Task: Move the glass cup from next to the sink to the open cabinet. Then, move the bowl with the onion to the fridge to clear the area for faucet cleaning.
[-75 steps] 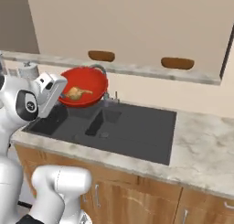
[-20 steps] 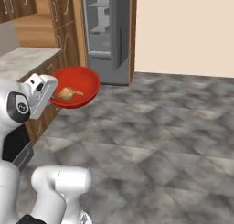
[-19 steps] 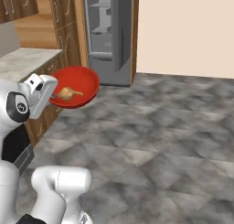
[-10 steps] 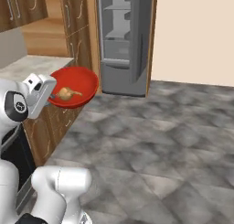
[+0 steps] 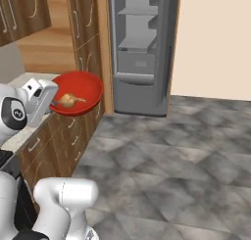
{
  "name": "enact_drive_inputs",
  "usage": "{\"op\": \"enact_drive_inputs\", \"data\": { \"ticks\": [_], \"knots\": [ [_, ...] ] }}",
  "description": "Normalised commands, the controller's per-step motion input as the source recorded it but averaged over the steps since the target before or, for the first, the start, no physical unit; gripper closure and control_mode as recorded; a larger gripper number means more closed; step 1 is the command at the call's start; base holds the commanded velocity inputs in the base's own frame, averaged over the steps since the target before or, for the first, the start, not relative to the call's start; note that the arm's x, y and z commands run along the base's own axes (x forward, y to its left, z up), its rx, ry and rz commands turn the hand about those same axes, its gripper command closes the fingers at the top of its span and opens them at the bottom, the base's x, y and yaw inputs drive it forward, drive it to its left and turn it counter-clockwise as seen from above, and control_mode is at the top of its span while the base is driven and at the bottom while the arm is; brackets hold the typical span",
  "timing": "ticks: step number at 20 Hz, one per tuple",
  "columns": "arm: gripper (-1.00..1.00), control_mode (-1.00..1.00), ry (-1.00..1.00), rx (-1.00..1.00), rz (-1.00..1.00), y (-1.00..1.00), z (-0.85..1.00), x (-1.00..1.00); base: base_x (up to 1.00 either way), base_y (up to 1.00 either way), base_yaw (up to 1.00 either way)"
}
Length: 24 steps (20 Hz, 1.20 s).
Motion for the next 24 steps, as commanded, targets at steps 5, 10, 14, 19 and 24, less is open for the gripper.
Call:
{"op": "enact_drive_inputs", "data": {
  "ticks": [5,10,14,19,24],
  "knots": [
    [1.0,1.0,0.0,0.0,0.0,0.0,0.0,0.0,1.0,0.45,-0.1],
    [1.0,1.0,0.0,0.0,0.0,0.0,0.0,0.0,1.0,0.07,-0.04],
    [1.0,1.0,0.0,0.0,0.0,0.0,0.0,0.0,1.0,0.08,0.0],
    [1.0,1.0,0.0,0.0,0.0,0.0,0.0,0.0,1.0,0.21,0.0],
    [1.0,1.0,0.0,0.0,0.0,0.0,0.0,0.0,1.0,0.15,0.0]
  ]
}}
